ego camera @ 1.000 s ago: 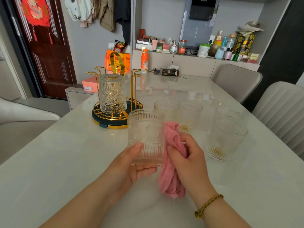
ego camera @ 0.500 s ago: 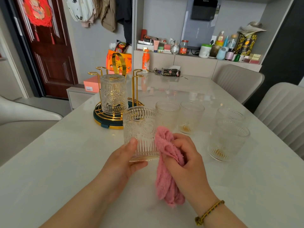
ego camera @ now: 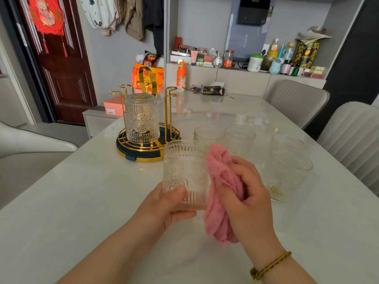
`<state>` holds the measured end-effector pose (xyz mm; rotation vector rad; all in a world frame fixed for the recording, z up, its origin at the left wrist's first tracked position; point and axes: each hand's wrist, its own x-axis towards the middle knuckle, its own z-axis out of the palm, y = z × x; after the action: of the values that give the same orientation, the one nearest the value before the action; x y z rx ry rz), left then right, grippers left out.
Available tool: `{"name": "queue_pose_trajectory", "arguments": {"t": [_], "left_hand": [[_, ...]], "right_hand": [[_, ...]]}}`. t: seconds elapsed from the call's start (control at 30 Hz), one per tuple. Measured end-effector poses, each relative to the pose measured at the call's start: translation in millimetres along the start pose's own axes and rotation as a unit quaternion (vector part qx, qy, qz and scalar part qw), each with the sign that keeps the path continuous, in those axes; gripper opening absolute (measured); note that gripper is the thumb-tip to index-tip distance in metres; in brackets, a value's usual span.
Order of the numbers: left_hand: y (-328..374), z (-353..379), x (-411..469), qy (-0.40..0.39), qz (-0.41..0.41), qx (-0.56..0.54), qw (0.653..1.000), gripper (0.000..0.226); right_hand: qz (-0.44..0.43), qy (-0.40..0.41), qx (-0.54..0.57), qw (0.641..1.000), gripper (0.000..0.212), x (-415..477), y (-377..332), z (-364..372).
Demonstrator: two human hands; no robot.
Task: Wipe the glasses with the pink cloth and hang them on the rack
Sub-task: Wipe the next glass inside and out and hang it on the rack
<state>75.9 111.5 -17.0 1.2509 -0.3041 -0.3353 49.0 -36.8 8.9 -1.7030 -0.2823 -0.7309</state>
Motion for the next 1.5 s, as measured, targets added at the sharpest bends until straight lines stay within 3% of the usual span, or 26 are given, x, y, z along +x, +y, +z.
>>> {"name": "queue_pose_trajectory", "arguments": {"t": [0.1,0.2,0.27,0.4,0.53,0.67,0.8,0.97,1.07,1.2,1.3,1.37,1.5], "left_hand": [[0,5,-3,-0.035,-0.009,-0.008,0.999,0.107],[3,5,-2,-0.022,-0.004,-0.048,0.999,0.105],[4,1,-1,-0.006,0.004,-0.068,0.998,0.101],[4,-3,-1,0.004,0.005,-0.041,0.999,0.102],[2,0,0,-0.009,-0.005,0.030,1.000,0.114],[0,2,-4,-0.033,-0.009,0.018,0.999,0.113],[-1,0,-1,-0.018,-0.008,-0.026,0.999,0.109],[2,-5,1,0.016,0.004,-0.024,1.000,0.108],[3,-1,-2,-0.008,0.001,0.037,0.999,0.112],[2,5,-4,-0.039,-0.009,0.004,0.999,0.104],[2,3,-3,-0.038,-0.016,-0.095,0.995,0.080],[3,-1,0,-0.023,-0.010,-0.113,0.993,0.077],[5,-6,1,-0.003,-0.002,-0.067,0.998,0.084]], "right_hand": [[0.039,0.020,0.011,0.999,0.013,5,3,-5],[0.103,-0.015,0.011,0.995,0.024,4,10,-3],[0.129,-0.039,-0.001,0.991,0.018,0,13,1],[0.004,-0.039,-0.055,0.998,0.006,-7,7,8],[-0.133,-0.025,-0.121,0.983,0.019,-7,-1,6],[-0.036,0.031,-0.035,0.998,0.007,-1,1,1],[0.091,0.001,0.008,0.996,0.012,-1,10,2],[-0.007,-0.058,-0.056,0.997,0.015,-8,1,9],[-0.074,-0.033,-0.094,0.992,0.016,-6,-5,5],[0.009,0.034,-0.014,0.999,0.007,0,-3,0],[0.123,-0.010,0.037,0.992,0.007,2,4,-1],[0.173,-0.046,0.073,0.981,0.016,2,5,1],[0.144,-0.052,0.063,0.986,0.013,-2,4,4]]}}
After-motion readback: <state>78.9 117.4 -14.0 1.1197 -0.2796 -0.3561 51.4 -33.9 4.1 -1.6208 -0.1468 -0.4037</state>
